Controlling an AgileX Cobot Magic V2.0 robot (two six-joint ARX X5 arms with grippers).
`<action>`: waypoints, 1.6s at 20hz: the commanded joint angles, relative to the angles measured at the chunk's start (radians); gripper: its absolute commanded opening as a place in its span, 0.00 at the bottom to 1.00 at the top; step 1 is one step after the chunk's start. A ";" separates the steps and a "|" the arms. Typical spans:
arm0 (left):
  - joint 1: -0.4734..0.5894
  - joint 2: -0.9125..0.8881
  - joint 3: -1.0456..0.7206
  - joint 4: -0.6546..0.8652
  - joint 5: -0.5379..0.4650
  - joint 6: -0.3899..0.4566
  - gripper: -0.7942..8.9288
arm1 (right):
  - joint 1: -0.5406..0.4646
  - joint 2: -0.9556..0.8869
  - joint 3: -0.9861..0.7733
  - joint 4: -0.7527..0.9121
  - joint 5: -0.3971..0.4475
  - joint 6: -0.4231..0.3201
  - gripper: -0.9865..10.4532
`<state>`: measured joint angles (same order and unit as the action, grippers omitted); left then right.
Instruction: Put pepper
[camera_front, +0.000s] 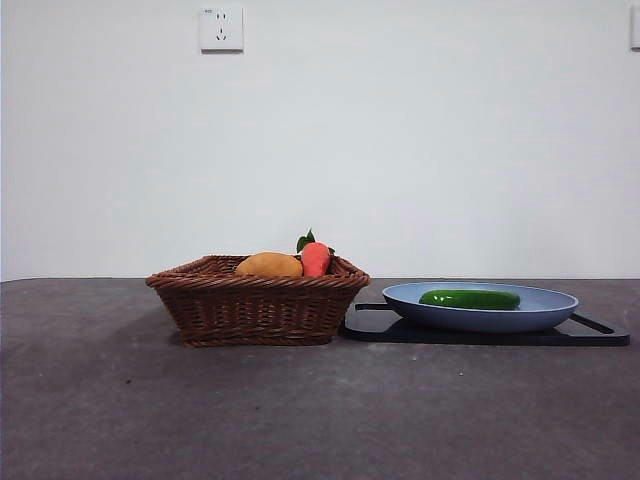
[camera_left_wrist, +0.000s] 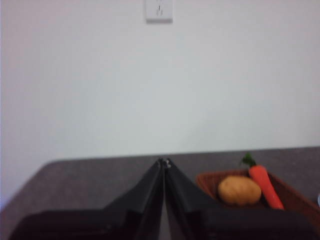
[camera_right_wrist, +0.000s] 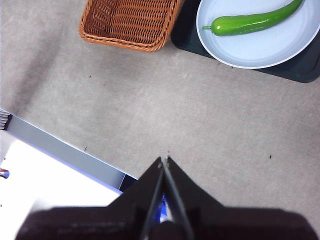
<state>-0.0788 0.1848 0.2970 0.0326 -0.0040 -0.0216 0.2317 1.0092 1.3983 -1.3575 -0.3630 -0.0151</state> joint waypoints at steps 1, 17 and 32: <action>0.003 -0.032 -0.084 0.046 0.002 -0.039 0.09 | 0.005 0.006 0.018 -0.014 0.002 -0.002 0.10; 0.003 -0.183 -0.290 -0.022 -0.075 -0.061 0.09 | 0.005 0.006 0.018 -0.013 0.002 -0.002 0.10; 0.002 -0.183 -0.290 -0.064 -0.069 -0.061 0.09 | 0.005 0.006 0.018 -0.013 0.002 -0.001 0.10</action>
<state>-0.0788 0.0063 0.0174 -0.0399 -0.0750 -0.0792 0.2317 1.0092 1.3983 -1.3575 -0.3630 -0.0151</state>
